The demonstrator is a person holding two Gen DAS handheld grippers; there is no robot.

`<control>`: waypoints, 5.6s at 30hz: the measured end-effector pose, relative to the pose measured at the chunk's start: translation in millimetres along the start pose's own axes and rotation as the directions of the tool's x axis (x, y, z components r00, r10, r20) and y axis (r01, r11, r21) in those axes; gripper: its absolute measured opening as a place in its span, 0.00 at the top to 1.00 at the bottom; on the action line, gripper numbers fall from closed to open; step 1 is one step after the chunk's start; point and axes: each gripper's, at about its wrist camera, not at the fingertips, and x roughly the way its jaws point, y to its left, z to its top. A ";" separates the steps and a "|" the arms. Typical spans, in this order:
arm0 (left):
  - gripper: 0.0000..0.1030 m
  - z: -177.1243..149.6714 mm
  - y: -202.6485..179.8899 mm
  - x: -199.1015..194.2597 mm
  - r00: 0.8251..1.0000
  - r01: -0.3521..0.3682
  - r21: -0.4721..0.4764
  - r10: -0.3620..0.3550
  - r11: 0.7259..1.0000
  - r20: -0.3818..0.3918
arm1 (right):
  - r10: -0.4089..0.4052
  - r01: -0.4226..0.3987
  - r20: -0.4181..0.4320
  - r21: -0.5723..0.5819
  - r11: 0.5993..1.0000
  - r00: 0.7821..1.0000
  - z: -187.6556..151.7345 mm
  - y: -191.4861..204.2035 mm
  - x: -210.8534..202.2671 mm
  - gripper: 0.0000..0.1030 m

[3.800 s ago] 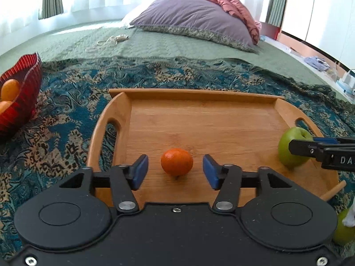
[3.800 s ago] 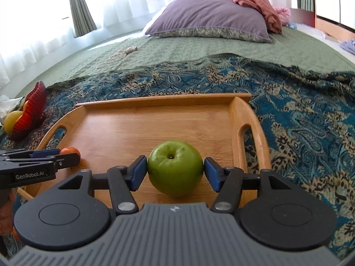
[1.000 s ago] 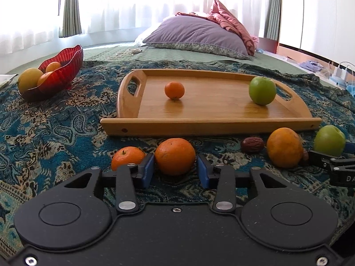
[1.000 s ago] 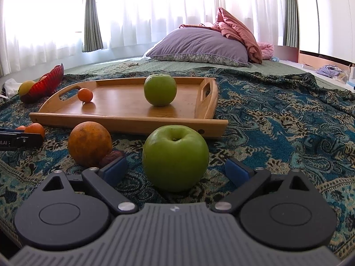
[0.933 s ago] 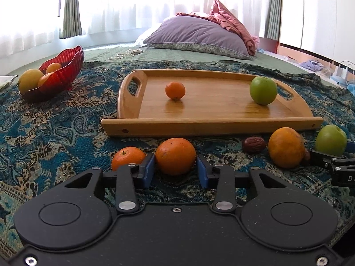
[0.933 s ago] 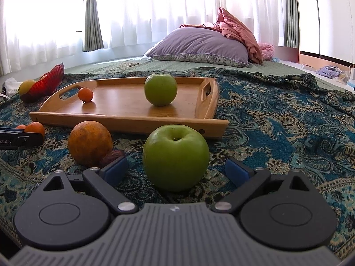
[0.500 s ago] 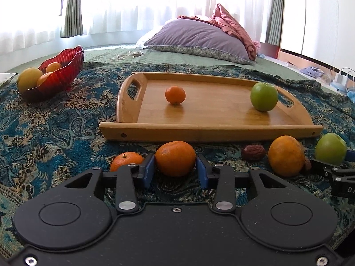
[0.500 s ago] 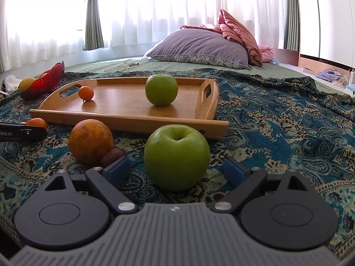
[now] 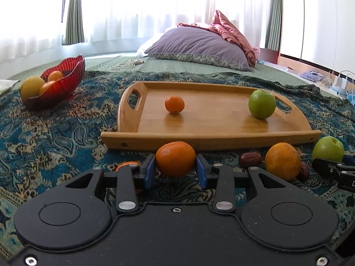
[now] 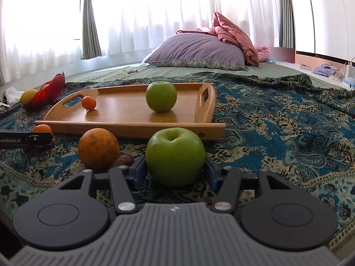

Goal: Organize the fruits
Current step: 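Close the left gripper on the tangerine while the right gripper closes on the apple, then carry the tangerine and apple onto the tray beside the first fruits, then open both grippers to set the tangerine and apple on the tray, then move the left gripper to a tangerine while the right gripper reaches a large orange, then grasp the tangerine with the left gripper while the right gripper grasps the large orange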

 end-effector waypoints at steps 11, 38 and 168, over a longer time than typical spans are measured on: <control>0.65 34.1 -1.7 0.0 0.999 0.005 0.024 -0.006 1.000 0.050 | 0.004 -0.006 0.042 0.056 0.998 0.999 34.8 -1.3 -1.6 0.44; 0.65 157.1 32.5 166.0 0.986 0.012 -0.049 -0.020 0.999 -0.166 | 0.019 0.012 -0.269 0.112 0.994 0.963 177.5 0.2 170.8 0.45; 0.68 -5.3 26.3 -5.7 0.996 -0.064 -0.034 0.062 0.997 -0.063 | 0.080 -0.079 -0.007 -0.258 0.963 0.997 13.4 89.4 23.8 0.38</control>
